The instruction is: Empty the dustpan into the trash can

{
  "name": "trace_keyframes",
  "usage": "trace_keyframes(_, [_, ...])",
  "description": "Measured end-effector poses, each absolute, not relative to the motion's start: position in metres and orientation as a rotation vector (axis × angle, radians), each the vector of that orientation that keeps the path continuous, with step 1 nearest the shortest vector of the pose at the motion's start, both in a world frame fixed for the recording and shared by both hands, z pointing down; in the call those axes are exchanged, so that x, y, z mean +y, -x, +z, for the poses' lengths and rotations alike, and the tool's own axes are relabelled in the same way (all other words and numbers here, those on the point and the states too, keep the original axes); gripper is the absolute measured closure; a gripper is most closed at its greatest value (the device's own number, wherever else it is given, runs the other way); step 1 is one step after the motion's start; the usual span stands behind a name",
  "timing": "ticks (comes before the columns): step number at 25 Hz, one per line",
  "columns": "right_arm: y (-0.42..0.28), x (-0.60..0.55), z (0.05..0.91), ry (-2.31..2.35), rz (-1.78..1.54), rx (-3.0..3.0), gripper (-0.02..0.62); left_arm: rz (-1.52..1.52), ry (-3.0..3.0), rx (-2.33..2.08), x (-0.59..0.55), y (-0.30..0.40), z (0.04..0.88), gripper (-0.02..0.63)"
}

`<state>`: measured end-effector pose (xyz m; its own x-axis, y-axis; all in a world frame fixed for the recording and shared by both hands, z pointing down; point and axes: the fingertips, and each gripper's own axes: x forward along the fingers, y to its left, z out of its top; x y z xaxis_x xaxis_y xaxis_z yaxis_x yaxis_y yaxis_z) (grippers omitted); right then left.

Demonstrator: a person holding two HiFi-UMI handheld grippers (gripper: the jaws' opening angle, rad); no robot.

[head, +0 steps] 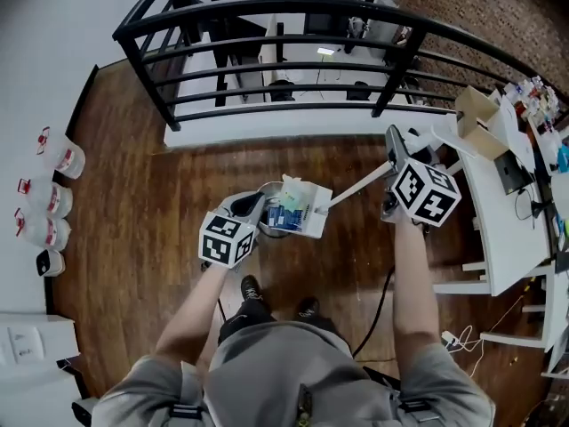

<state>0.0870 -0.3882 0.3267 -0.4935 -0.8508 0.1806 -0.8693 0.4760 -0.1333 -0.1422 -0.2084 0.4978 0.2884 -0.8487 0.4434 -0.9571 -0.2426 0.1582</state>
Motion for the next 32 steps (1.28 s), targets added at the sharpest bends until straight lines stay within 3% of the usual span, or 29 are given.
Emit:
trace_keyframes(13, [0.003, -0.411, 0.343, -1.636, 0.259, -2.457, 0.405, 0.330, -2.221, -1.507, -0.231, 0.219, 0.510, 0.603])
trace_keyframes(32, [0.195, -0.511, 0.340, -1.521, 0.029, -2.436, 0.405, 0.339, -2.212, -1.537, -0.323, 0.312, 0.499, 0.603])
